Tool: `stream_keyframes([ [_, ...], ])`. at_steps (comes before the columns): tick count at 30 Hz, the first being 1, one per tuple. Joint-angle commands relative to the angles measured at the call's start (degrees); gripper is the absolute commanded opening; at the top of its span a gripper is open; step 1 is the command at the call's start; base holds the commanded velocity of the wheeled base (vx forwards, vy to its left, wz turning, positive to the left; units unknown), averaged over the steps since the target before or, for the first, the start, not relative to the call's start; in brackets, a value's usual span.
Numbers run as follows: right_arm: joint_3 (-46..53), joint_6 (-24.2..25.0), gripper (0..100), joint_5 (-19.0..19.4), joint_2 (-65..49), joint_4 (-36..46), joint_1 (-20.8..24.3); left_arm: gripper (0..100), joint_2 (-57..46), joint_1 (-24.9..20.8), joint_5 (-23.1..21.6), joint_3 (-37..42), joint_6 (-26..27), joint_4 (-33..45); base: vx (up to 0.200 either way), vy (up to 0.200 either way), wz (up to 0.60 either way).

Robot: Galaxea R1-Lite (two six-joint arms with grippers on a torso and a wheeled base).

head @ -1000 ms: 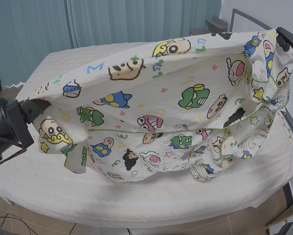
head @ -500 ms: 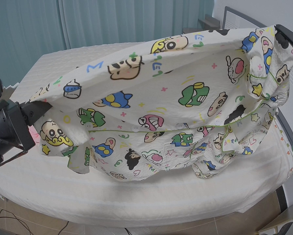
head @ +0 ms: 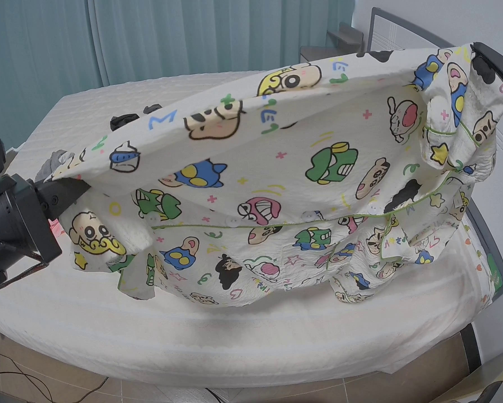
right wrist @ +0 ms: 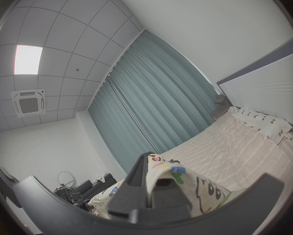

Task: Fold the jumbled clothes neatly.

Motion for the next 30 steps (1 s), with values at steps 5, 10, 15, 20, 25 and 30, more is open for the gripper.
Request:
stream_keyframes([
  [5,0.4,0.0,0,0.0,-0.4,0.0,0.0,0,-0.2,0.3,0.1,0.7,0.0,0.0,0.0,0.0,0.0],
  [10,0.5,0.0,0,-0.1,-0.9,0.0,0.0,0,-0.2,0.4,0.1,0.7,-0.1,0.0,-0.2,0.0,0.0],
  [15,0.6,0.0,0,-0.1,-1.7,0.1,0.0,0,-0.7,0.3,0.0,1.3,-0.1,0.1,-0.2,0.0,0.0],
  [20,0.7,0.0,0,-0.1,-2.2,0.1,0.0,0,-1.3,0.3,0.0,1.8,0.0,0.1,-0.2,0.0,0.0],
  [25,1.5,-0.1,0,-0.1,-3.7,1.9,0.0,0,-2.1,0.3,0.0,3.0,-0.1,0.3,0.0,0.0,0.0],
  [30,1.4,-0.2,0,-0.1,-4.3,3.7,-0.1,0,-2.5,0.3,0.0,3.5,-0.1,0.6,0.0,0.0,0.0],
])
